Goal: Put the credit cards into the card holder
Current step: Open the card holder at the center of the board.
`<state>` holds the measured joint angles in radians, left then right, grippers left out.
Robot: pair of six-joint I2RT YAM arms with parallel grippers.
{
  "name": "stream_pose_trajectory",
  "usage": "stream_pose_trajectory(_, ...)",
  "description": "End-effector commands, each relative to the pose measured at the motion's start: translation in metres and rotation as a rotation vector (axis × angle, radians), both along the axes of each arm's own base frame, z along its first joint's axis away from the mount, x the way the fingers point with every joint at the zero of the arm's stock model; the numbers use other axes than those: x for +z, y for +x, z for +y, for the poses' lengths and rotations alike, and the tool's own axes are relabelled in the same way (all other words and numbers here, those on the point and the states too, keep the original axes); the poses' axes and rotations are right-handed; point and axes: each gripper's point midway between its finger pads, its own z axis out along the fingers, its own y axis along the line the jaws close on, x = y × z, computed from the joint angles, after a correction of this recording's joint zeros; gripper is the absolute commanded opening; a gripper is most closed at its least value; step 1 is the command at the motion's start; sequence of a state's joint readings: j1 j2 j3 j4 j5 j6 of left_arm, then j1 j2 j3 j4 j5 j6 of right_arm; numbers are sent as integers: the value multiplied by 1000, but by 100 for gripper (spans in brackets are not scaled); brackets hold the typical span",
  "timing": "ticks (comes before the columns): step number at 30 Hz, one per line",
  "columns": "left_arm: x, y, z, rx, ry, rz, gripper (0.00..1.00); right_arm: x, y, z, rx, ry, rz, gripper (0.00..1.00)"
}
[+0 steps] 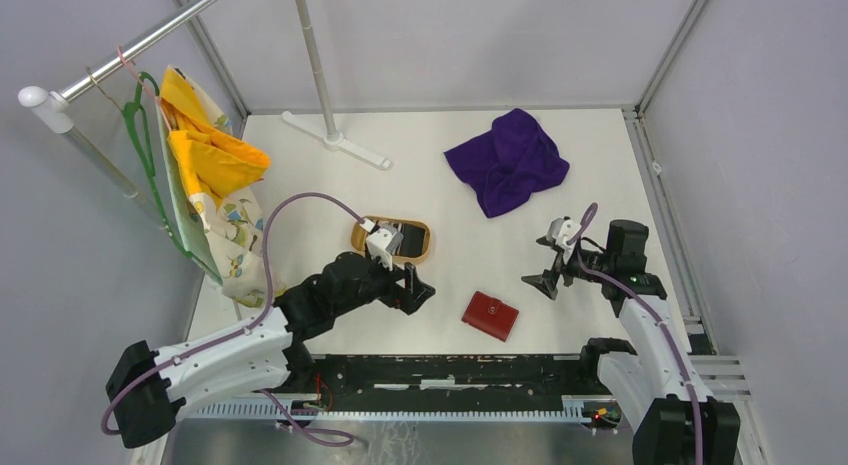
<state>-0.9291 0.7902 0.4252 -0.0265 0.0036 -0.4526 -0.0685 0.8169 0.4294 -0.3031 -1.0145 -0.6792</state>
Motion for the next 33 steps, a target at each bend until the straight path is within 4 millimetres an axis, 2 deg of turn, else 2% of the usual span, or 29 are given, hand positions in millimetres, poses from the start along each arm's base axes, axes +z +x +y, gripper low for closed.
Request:
stream_pose_trajectory(1,22,25,-9,103,-56,-51,89,4,-9,9,154,-22,-114,98)
stream_pose_trajectory(5,21,35,-23,80,7,-46,73,-12,-21,18,208,-16,-90,98)
stream_pose_trajectory(7,19,33,-37,32,10,-16,65,-18,-27,28,252,-21,-65,96)
stream_pose_trajectory(9,18,26,-56,-39,-37,32,62,-26,-33,38,297,-43,-41,96)
stream_pose_trajectory(12,10,15,-69,-85,-97,108,61,-36,-42,48,362,-80,-31,95)
stream_pose_trajectory(17,2,13,-64,-50,-138,142,61,-41,-52,54,412,-90,-52,95)
stream_pose_trajectory(26,-12,3,-69,-52,-220,220,61,-52,-62,53,475,-137,-111,91)
stream_pose_trajectory(33,-37,2,-73,-33,-181,282,61,-66,-67,49,506,-197,-112,83)
